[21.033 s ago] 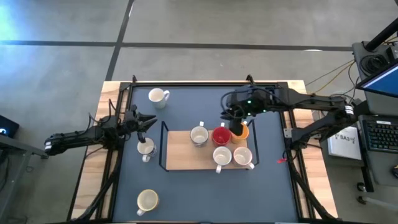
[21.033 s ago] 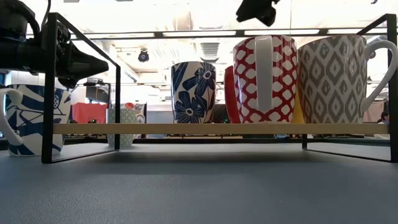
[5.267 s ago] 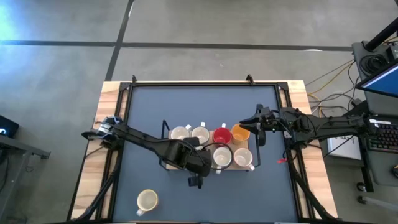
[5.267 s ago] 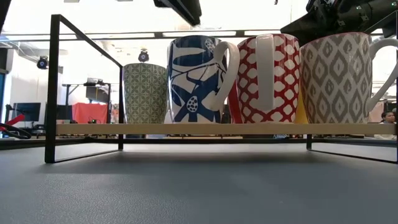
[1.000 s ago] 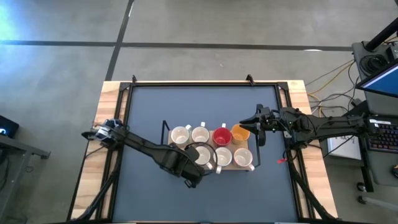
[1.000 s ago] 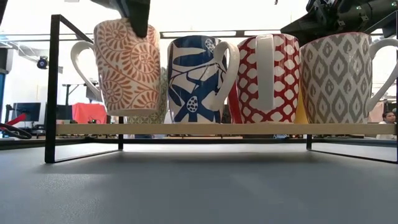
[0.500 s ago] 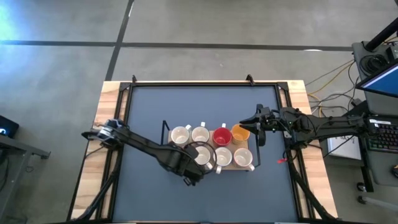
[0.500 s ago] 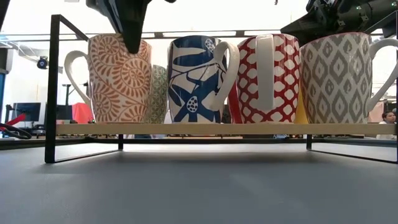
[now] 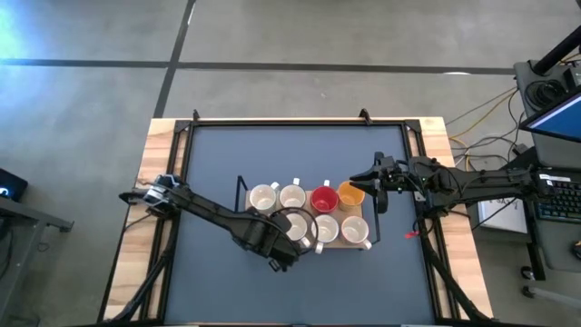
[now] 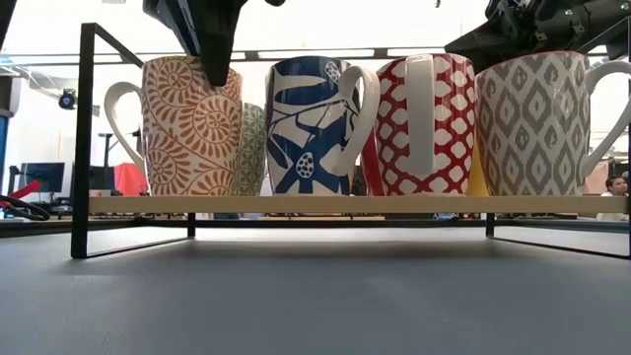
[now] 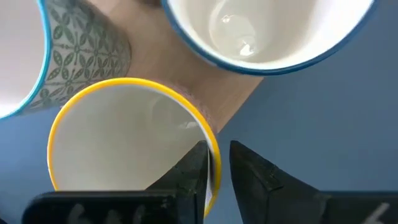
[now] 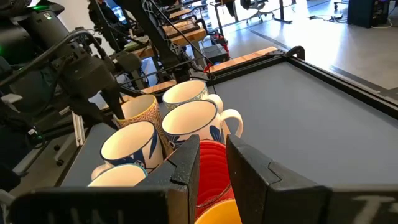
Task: Place coffee mugs
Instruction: Return to Home Position
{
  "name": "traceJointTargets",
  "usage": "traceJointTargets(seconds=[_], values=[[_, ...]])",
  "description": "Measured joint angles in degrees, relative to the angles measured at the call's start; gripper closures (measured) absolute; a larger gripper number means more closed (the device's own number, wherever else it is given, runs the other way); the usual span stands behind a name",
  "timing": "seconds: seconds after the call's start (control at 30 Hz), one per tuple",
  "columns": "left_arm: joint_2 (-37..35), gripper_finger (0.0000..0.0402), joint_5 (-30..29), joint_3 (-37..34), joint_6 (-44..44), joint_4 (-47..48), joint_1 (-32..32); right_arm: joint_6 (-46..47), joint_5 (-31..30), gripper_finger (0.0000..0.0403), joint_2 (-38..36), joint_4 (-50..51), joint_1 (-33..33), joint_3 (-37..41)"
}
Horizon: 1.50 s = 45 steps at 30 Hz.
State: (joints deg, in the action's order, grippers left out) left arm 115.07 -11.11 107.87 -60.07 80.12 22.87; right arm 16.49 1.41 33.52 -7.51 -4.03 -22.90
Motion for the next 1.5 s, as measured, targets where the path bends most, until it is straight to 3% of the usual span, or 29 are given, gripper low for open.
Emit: traceJointTargets(seconds=[0.43, 0.7, 0.93, 1.23, 1.5], values=[[-1.77, 0.0321, -7.07, 6.75, 6.61, 4.88, 0.3, 0.0, 0.02, 0.0335, 0.02, 0.0, 0.0, 0.0], [-9.63, 0.0321, -10.48, 2.41, 11.17, 7.93, 0.37, 0.0, 0.02, 0.0335, 0.0, 0.0, 0.0, 0.0], [-25.57, 0.0321, -13.04, -12.67, 11.22, 4.14, 0.31, 0.0, 0.01, 0.0335, 0.0, 0.0, 0.0, 0.0], [-56.17, 0.0321, -18.32, -39.88, 17.28, -12.61, 0.26, -0.01, 0.02, 0.0335, 0.01, 0.0, 0.0, 0.0], [-82.84, 0.0327, -23.73, -59.05, 25.46, -25.73, 0.1, 0.0, 0.02, 0.0335, 0.0, 0.0, 0.01, 0.0]])
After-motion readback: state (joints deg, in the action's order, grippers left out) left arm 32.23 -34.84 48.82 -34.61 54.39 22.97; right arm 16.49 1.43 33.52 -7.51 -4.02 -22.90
